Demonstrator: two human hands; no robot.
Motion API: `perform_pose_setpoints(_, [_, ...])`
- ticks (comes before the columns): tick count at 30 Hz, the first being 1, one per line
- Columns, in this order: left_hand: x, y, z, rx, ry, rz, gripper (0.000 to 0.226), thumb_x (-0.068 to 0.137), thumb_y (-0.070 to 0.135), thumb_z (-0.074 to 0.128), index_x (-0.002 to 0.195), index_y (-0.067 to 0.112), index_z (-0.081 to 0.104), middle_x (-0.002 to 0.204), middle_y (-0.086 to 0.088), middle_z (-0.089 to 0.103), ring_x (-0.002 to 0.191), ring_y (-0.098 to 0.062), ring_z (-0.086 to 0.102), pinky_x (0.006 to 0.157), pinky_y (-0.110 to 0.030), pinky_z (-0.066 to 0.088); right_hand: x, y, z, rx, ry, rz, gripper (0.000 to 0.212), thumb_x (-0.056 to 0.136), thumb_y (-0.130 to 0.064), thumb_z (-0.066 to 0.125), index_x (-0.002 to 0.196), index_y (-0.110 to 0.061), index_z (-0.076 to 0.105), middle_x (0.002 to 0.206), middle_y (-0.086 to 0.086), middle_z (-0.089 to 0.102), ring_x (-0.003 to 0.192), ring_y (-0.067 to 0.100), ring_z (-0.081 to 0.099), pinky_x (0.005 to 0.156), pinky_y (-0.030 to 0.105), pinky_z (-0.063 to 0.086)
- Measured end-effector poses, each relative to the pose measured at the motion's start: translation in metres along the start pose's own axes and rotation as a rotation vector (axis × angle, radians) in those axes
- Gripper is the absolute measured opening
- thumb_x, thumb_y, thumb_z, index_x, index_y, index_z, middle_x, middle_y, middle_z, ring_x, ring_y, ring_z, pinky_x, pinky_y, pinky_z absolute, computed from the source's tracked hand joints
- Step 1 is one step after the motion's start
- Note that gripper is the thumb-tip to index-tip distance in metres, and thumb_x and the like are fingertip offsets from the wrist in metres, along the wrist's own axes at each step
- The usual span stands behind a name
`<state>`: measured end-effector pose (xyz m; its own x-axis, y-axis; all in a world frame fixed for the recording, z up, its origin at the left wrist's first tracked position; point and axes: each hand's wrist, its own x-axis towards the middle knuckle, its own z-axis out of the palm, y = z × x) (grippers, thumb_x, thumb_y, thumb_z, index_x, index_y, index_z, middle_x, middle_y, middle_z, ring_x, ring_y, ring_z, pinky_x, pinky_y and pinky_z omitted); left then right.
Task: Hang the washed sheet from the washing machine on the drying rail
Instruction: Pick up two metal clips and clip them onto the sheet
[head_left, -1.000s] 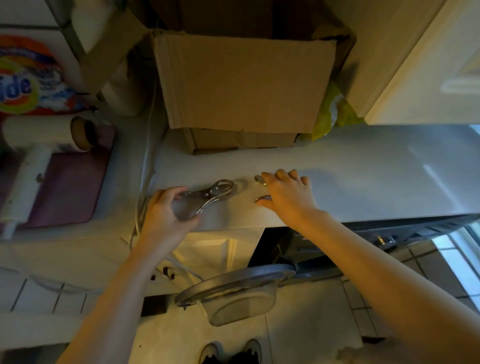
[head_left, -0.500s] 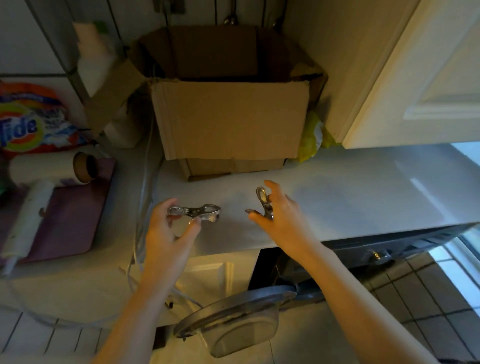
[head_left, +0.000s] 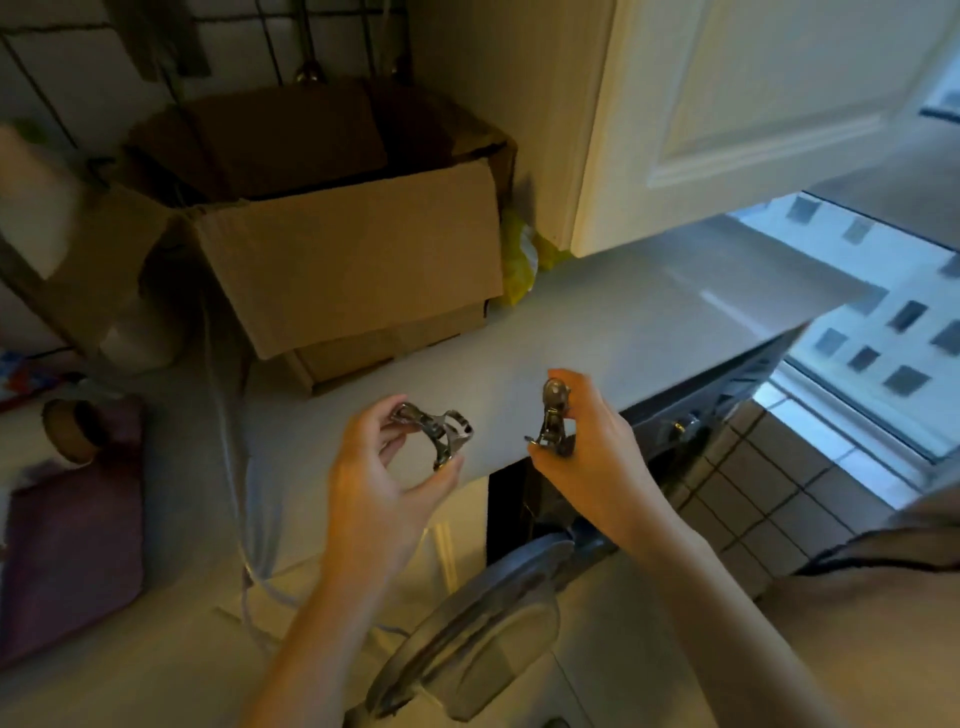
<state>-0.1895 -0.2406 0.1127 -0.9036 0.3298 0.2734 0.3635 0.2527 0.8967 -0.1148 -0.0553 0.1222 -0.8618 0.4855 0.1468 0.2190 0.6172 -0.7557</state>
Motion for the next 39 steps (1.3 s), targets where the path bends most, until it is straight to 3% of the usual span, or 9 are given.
perform_pose_setpoints(3, [-0.006, 0.005, 0.006, 0.038, -0.097, 0.081, 0.066, 0.067, 0.025, 0.083, 0.124, 0.022, 0.051, 0.117, 0.006, 0.057, 0.112, -0.004, 0.056, 0.099, -0.021, 0.043, -0.024, 0.009, -0.009, 0.029, 0.114, 0.092, 0.059, 0.08, -0.014, 0.071, 0.126, -0.029, 0.039, 0.109, -0.012, 0.049, 0.104, 0.01, 0.054, 0.083, 0.022, 0.048])
perform_pose_setpoints(7, [-0.023, 0.013, 0.021, 0.041, -0.218, 0.133, 0.068, 0.066, 0.022, 0.084, 0.125, 0.025, 0.05, 0.118, 0.009, 0.057, 0.112, -0.003, 0.055, 0.101, -0.025, 0.043, -0.063, 0.02, -0.025, -0.043, 0.218, 0.204, 0.068, 0.078, -0.012, 0.072, 0.135, -0.025, 0.036, 0.124, -0.004, 0.05, 0.114, 0.016, 0.052, 0.092, 0.035, 0.05])
perform_pose_setpoints(13, [-0.056, 0.039, 0.06, 0.081, -0.418, 0.234, 0.069, 0.068, 0.036, 0.079, 0.128, 0.038, 0.043, 0.117, 0.017, 0.053, 0.105, 0.009, 0.05, 0.081, -0.004, 0.037, -0.129, 0.039, -0.055, -0.11, 0.358, 0.308, 0.074, 0.077, -0.016, 0.075, 0.139, -0.021, 0.035, 0.131, 0.0, 0.052, 0.12, 0.015, 0.051, 0.097, 0.034, 0.049])
perform_pose_setpoints(20, [-0.101, 0.077, 0.105, 0.028, -0.583, 0.351, 0.068, 0.068, 0.034, 0.08, 0.126, 0.034, 0.046, 0.111, 0.011, 0.057, 0.104, 0.005, 0.052, 0.089, -0.013, 0.041, -0.209, 0.058, -0.104, -0.155, 0.479, 0.422, 0.077, 0.077, -0.015, 0.075, 0.141, -0.02, 0.033, 0.135, 0.004, 0.049, 0.123, 0.017, 0.048, 0.1, 0.032, 0.045])
perform_pose_setpoints(24, [-0.143, 0.1, 0.129, -0.01, -0.627, 0.377, 0.069, 0.066, 0.033, 0.081, 0.126, 0.032, 0.047, 0.113, 0.009, 0.057, 0.104, 0.0, 0.055, 0.087, -0.008, 0.04, -0.263, 0.073, -0.129, -0.146, 0.526, 0.479, 0.076, 0.076, -0.017, 0.076, 0.14, -0.021, 0.033, 0.134, 0.003, 0.05, 0.123, 0.016, 0.047, 0.099, 0.029, 0.044])
perform_pose_setpoints(28, [-0.193, 0.121, 0.15, -0.027, -0.673, 0.403, 0.07, 0.065, 0.036, 0.08, 0.127, 0.03, 0.048, 0.113, 0.012, 0.056, 0.106, -0.001, 0.055, 0.093, -0.017, 0.042, -0.319, 0.084, -0.157, -0.138, 0.558, 0.496, 0.075, 0.077, -0.019, 0.075, 0.138, -0.024, 0.032, 0.132, -0.001, 0.048, 0.114, 0.008, 0.047, 0.086, 0.011, 0.039])
perform_pose_setpoints(33, [-0.251, 0.155, 0.177, -0.032, -0.689, 0.455, 0.072, 0.062, 0.033, 0.084, 0.125, 0.027, 0.05, 0.11, 0.015, 0.055, 0.099, 0.003, 0.055, 0.079, 0.002, 0.038, -0.385, 0.101, -0.196, -0.183, 0.581, 0.5, 0.072, 0.08, -0.021, 0.07, 0.139, -0.027, 0.028, 0.134, -0.002, 0.044, 0.118, 0.015, 0.048, 0.086, 0.02, 0.035])
perform_pose_setpoints(39, [-0.296, 0.201, 0.208, -0.066, -0.691, 0.554, 0.065, 0.063, 0.039, 0.081, 0.12, 0.035, 0.05, 0.11, 0.01, 0.06, 0.102, -0.001, 0.056, 0.082, -0.007, 0.038, -0.436, 0.105, -0.255, -0.309, 0.565, 0.469, 0.077, 0.082, -0.021, 0.067, 0.144, -0.027, 0.022, 0.142, -0.005, 0.038, 0.123, 0.015, 0.044, 0.092, 0.022, 0.035])
